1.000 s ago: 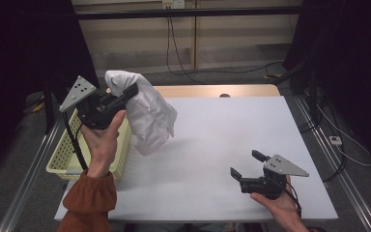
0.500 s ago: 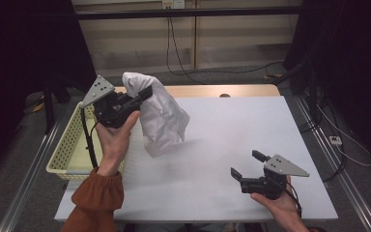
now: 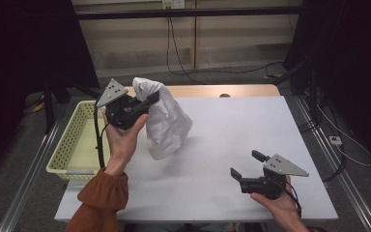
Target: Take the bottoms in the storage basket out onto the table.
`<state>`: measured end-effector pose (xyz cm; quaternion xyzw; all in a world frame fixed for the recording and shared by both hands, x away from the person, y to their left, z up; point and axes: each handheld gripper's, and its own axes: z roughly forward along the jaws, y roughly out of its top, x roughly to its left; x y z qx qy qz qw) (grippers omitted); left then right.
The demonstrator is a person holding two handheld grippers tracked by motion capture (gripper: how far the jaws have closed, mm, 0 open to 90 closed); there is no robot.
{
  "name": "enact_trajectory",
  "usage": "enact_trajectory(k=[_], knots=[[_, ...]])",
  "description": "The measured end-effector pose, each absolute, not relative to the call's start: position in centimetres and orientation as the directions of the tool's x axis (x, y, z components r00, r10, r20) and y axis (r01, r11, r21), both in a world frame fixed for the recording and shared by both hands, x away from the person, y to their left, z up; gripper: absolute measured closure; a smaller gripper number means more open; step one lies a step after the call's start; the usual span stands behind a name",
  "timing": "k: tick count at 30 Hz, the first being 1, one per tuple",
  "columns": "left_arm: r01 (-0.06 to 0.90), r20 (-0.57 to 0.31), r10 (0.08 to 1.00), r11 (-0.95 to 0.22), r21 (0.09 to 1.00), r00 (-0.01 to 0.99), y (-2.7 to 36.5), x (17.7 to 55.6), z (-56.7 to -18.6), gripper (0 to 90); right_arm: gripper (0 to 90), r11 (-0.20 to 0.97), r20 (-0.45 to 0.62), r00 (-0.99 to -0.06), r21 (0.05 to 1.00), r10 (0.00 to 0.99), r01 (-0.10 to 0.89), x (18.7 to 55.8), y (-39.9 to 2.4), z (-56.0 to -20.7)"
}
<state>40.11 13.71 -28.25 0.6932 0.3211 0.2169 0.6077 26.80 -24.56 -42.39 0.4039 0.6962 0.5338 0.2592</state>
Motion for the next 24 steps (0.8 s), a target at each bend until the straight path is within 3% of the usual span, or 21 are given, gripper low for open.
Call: enact_trajectory(k=[24], knots=[[0.25, -0.068, 0.697, -0.162, 0.955, 0.714, 10.8, 41.1, -31.2, 80.1, 3.6, 0.105, 0.072, -0.542, 0.952, 0.837, 0.288, 26.8, -24.5, -42.4]])
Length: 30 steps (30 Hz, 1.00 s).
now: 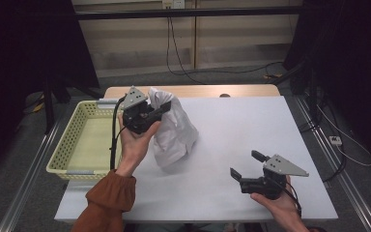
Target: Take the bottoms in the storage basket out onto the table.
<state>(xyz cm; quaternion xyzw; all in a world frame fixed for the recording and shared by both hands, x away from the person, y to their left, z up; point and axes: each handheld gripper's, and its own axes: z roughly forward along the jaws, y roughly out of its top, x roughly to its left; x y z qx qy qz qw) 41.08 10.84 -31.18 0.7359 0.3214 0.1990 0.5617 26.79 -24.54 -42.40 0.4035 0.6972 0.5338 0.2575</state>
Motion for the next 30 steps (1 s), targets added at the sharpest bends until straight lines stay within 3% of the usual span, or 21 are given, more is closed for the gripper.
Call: enact_trajectory(k=[30], knots=[[0.313, -0.071, 0.673, -0.245, 0.917, 0.736, 8.8, 41.5, -33.7, 80.0, 3.7, 0.108, 0.07, -0.545, 0.952, 0.835, 0.287, 26.8, -24.5, -42.4]])
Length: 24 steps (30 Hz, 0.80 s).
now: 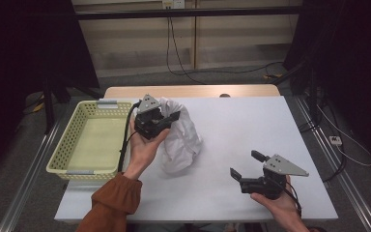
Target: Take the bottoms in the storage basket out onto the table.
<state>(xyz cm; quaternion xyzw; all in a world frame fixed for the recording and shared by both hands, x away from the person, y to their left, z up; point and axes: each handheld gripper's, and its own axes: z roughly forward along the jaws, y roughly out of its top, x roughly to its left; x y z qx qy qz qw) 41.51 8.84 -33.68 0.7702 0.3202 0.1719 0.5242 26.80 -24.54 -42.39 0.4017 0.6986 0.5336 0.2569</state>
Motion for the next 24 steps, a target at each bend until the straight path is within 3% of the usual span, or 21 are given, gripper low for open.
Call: enact_trajectory(k=[24], knots=[[0.379, -0.056, 0.7, -0.315, 0.87, 0.712, 8.4, 42.6, -36.4, 79.4, 3.7, 0.108, 0.072, -0.549, 0.951, 0.833, 0.288, 26.9, -24.5, -42.4]])
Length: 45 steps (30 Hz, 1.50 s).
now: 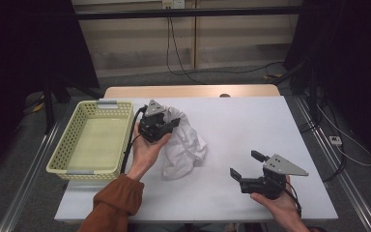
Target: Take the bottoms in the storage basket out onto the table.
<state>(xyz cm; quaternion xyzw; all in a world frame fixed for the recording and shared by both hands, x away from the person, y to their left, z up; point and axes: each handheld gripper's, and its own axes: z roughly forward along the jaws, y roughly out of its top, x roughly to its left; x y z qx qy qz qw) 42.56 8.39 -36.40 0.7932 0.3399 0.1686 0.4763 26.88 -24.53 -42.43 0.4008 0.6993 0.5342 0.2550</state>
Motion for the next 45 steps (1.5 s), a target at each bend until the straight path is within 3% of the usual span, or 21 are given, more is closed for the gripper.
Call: enact_trajectory(k=[45], knots=[[0.456, -0.023, 0.678, -0.469, 0.757, 0.735, 6.2, 43.7, -41.5, 76.1, 3.7, 0.106, 0.076, -0.551, 0.951, 0.831, 0.29, 27.0, -24.5, -42.4]])
